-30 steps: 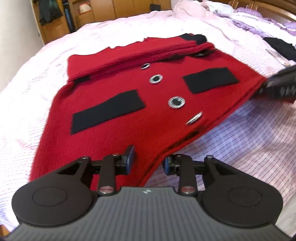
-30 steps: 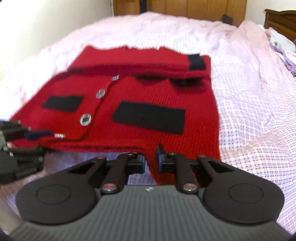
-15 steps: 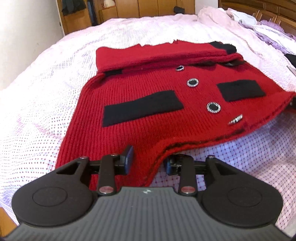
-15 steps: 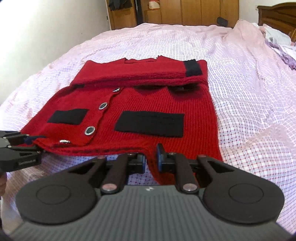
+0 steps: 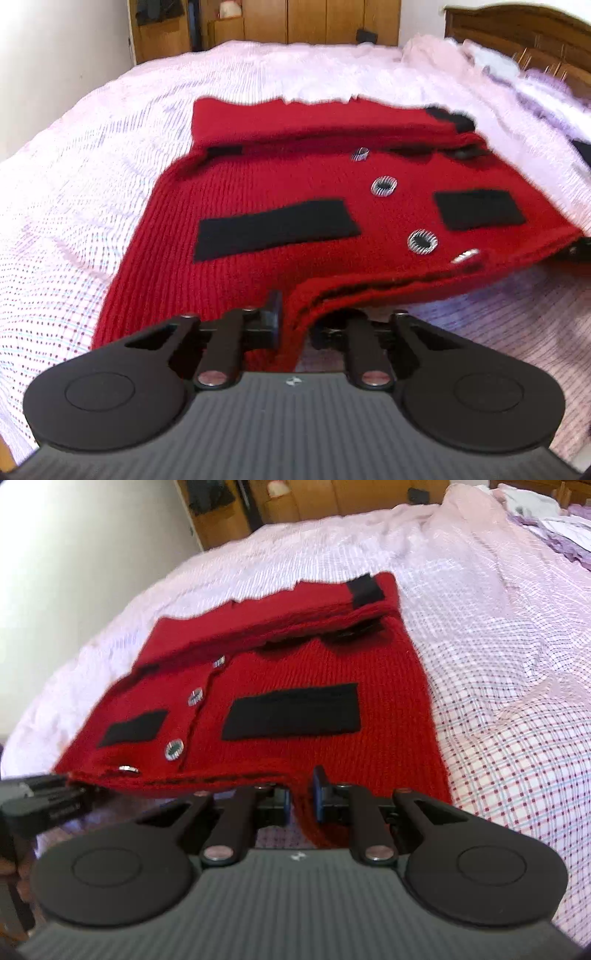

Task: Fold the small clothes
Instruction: 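Grasp the cardigan hem with both grippers, then lift the hem with both grippers and fold it toward the collar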

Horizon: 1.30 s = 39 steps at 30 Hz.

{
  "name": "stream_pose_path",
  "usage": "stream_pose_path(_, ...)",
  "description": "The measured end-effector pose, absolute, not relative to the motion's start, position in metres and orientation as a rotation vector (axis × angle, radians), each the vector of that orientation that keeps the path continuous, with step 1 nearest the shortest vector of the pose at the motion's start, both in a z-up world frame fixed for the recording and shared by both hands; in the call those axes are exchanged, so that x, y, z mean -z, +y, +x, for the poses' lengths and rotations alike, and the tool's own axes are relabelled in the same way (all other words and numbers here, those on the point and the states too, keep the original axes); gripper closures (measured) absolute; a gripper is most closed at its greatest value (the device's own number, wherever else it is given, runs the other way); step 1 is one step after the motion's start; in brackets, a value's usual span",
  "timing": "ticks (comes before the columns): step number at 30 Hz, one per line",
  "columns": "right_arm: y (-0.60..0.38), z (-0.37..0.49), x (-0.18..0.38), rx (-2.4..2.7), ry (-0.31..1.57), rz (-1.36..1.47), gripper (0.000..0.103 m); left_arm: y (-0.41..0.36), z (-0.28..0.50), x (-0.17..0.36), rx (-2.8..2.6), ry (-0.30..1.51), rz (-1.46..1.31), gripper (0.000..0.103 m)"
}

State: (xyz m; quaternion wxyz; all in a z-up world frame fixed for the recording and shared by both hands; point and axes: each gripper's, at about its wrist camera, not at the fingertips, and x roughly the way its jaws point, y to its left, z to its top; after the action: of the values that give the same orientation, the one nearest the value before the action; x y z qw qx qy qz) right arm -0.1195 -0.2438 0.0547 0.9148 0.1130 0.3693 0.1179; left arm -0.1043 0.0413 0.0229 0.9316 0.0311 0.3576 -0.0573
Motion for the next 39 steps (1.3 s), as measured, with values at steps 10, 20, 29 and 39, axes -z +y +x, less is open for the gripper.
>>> stream_pose_path(10, -0.240, -0.110, -0.086, -0.218, 0.589, 0.197, 0.093, 0.032, -0.091, -0.068, 0.099, 0.532, 0.099, 0.091)
stream_pose_path(20, -0.235, -0.075, -0.116, -0.203, 0.472, 0.149, 0.093, 0.031, -0.048, -0.101, 0.101, 0.400, 0.106, 0.091)
stream_pose_path(29, -0.220, -0.030, -0.133, -0.196, 0.420, 0.113, 0.093, 0.042, 0.004, -0.127, 0.074, 0.359, 0.087, 0.091)
stream_pose_path(39, -0.205, 0.008, -0.127, -0.178, 0.451, 0.084, 0.094, 0.055, 0.058, -0.133, 0.056, 0.425, 0.100, 0.094)
